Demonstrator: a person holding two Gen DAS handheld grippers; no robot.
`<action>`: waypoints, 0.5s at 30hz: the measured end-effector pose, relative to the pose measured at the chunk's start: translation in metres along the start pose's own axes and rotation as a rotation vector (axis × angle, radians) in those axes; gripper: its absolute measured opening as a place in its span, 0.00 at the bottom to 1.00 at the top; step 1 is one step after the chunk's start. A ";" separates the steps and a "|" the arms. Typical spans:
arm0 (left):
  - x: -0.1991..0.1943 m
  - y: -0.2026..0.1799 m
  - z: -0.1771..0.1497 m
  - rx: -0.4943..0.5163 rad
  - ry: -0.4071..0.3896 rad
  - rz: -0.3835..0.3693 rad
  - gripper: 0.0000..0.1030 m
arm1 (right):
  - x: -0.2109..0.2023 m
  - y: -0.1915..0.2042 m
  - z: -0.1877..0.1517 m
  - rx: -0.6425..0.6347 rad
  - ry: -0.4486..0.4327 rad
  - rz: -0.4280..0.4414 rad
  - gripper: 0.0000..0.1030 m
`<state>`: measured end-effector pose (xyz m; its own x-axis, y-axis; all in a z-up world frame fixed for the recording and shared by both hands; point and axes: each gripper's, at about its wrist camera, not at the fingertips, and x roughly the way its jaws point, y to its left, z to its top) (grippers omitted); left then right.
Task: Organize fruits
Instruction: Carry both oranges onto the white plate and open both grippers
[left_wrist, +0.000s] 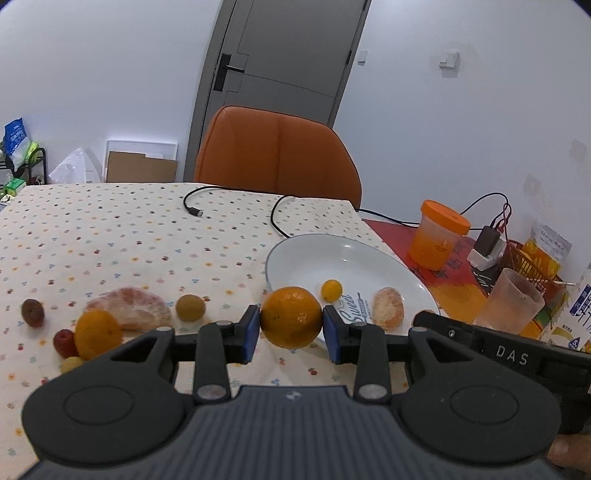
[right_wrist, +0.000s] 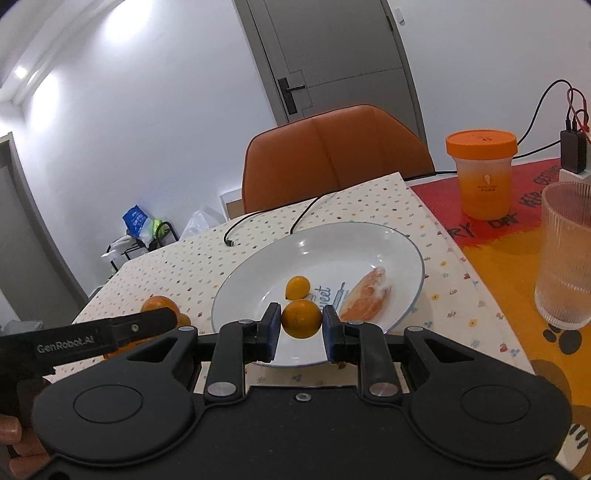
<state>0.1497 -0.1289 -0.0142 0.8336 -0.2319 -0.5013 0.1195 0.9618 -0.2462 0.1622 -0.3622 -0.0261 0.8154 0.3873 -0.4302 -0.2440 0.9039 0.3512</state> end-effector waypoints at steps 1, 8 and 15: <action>0.002 -0.001 0.000 0.000 0.002 -0.001 0.34 | 0.001 -0.001 0.000 0.006 0.000 0.001 0.24; 0.016 -0.012 0.000 0.014 0.020 -0.010 0.34 | -0.002 -0.015 -0.001 0.043 0.003 -0.016 0.29; 0.026 -0.024 0.002 0.028 0.031 -0.029 0.34 | -0.011 -0.026 -0.002 0.064 -0.004 -0.040 0.29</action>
<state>0.1697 -0.1576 -0.0200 0.8124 -0.2635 -0.5203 0.1583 0.9582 -0.2381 0.1583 -0.3898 -0.0320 0.8260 0.3500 -0.4419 -0.1768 0.9052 0.3865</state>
